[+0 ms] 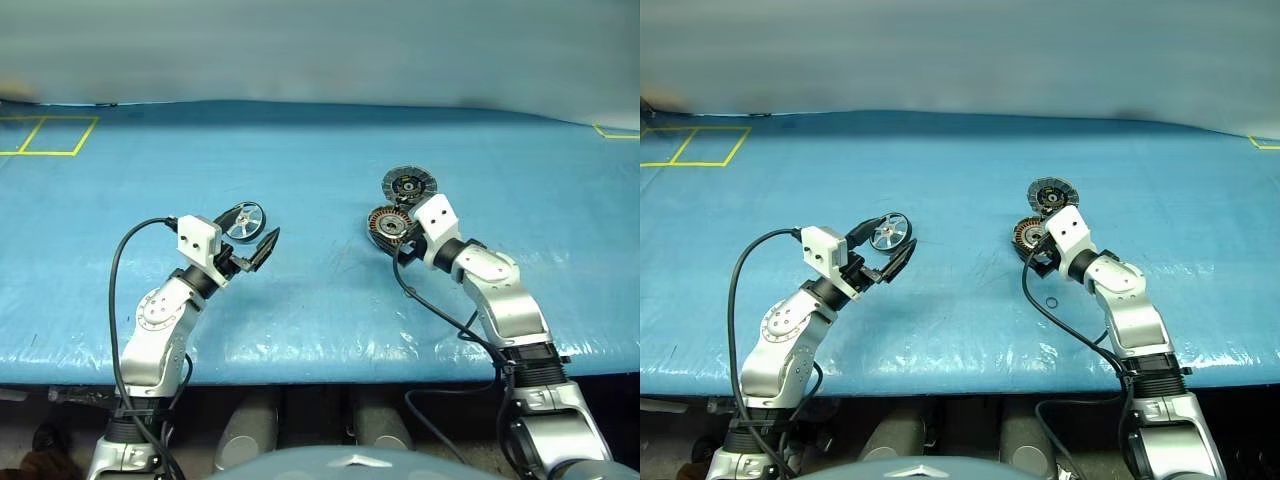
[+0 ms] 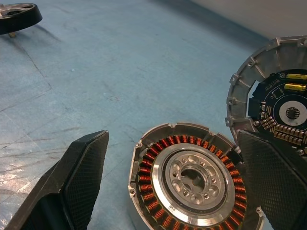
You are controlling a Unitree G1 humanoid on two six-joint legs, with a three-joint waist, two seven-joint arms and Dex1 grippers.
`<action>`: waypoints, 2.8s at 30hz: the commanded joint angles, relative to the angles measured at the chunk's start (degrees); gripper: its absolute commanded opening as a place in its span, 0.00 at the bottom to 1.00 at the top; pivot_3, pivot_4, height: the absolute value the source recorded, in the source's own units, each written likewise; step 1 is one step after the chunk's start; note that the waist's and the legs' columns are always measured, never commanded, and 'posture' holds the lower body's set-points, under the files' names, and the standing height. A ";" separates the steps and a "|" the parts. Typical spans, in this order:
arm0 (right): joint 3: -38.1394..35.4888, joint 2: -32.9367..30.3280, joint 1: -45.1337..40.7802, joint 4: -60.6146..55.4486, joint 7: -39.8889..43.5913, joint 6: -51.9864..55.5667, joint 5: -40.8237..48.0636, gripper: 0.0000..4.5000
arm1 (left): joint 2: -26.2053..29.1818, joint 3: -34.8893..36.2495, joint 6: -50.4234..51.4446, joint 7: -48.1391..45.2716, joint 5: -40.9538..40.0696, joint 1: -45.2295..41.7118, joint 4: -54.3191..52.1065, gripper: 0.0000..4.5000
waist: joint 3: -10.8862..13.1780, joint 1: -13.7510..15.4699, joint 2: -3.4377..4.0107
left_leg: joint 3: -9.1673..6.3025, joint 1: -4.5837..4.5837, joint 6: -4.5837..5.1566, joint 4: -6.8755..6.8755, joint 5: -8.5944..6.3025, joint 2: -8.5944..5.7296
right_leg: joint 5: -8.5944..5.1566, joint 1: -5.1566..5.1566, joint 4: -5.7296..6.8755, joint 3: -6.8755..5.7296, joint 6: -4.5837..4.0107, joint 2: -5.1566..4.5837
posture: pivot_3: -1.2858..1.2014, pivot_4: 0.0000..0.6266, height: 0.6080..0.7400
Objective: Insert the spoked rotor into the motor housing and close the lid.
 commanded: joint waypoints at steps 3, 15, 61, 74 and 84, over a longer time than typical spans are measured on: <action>-1.39 0.44 -0.80 -2.08 -0.39 -0.25 1.13 1.00 | 0.07 0.33 -1.49 0.13 0.23 -0.54 -1.30 1.00 | 0.00 -0.01 0.00 | 0.00 0.00 0.00 0.00 0.00 0.00 | 0.00 0.00 0.00 0.01 0.00 0.00 | 0.52 0.24 1.00; -1.69 0.52 -0.24 -3.00 -0.38 0.21 1.78 1.00 | 0.19 0.40 -1.58 -0.13 0.32 -2.03 -0.19 1.00 | 0.00 -0.02 0.00 | 0.04 0.01 0.01 0.01 0.00 0.00 | 0.01 0.00 0.00 0.04 0.02 0.01 | 0.52 0.24 1.00; 25.34 -17.69 -27.82 19.26 29.59 -18.42 -26.85 1.00 | -2.51 -0.96 -6.15 3.71 2.23 1.85 -0.02 1.00 | 0.05 0.04 -0.09 | 0.29 -0.09 0.26 0.31 -0.16 0.00 | 0.52 -0.04 -0.12 0.16 0.15 -0.06 | 0.52 0.24 1.00; 25.28 -17.18 -28.03 23.42 29.89 -21.33 -29.60 1.00 | -2.53 -1.33 -6.06 3.55 2.26 1.20 0.19 1.00 | 0.05 0.03 -0.09 | 0.33 -0.07 0.25 0.33 -0.16 0.00 | 0.53 -0.04 -0.10 0.22 0.15 -0.05 | 0.52 0.24 1.00; 26.25 -14.96 -29.80 29.00 30.59 -23.33 -31.30 0.59 | -2.40 -0.98 -6.10 3.88 2.36 1.64 -0.11 1.00 | 0.05 0.02 -0.09 | 0.37 -0.04 0.25 0.34 -0.15 0.00 | 0.54 -0.01 -0.10 0.25 0.14 -0.04 | 0.52 0.24 1.00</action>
